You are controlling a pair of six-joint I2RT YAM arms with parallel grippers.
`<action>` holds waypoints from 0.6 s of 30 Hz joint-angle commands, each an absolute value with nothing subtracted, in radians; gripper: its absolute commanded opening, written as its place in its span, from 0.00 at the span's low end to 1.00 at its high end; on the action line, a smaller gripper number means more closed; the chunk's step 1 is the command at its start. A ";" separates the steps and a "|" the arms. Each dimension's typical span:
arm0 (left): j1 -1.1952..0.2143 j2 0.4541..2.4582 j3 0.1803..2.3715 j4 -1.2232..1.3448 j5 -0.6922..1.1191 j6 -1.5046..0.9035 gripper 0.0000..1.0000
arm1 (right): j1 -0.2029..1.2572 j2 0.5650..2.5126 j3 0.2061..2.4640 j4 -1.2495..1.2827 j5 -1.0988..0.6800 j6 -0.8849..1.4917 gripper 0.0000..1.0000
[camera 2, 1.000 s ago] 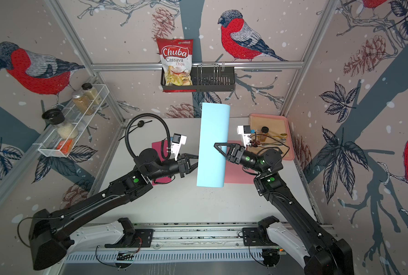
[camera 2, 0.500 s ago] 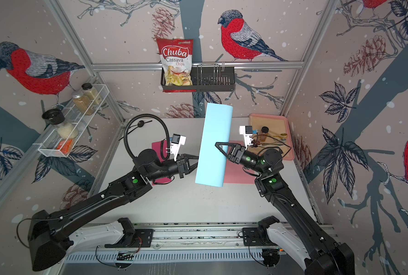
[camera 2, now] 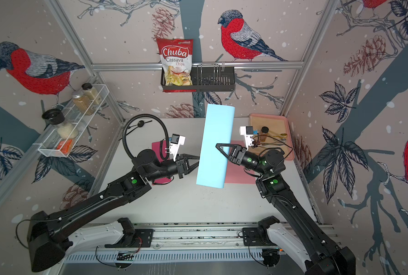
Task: Fold the rectangular paper in half along the long edge
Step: Fold the paper.
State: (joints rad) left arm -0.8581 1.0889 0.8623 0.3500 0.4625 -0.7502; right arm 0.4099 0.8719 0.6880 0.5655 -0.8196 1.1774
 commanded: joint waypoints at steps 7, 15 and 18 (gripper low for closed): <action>-0.859 1.048 0.880 0.371 0.431 -0.721 0.29 | 0.391 0.862 0.644 0.762 -0.936 1.290 0.28; -0.854 1.002 0.927 0.327 0.427 -0.676 0.44 | 0.383 0.840 0.621 0.894 -1.001 1.381 0.28; -0.854 1.006 0.932 0.345 0.450 -0.685 0.46 | 0.382 0.838 0.618 0.894 -1.002 1.380 0.28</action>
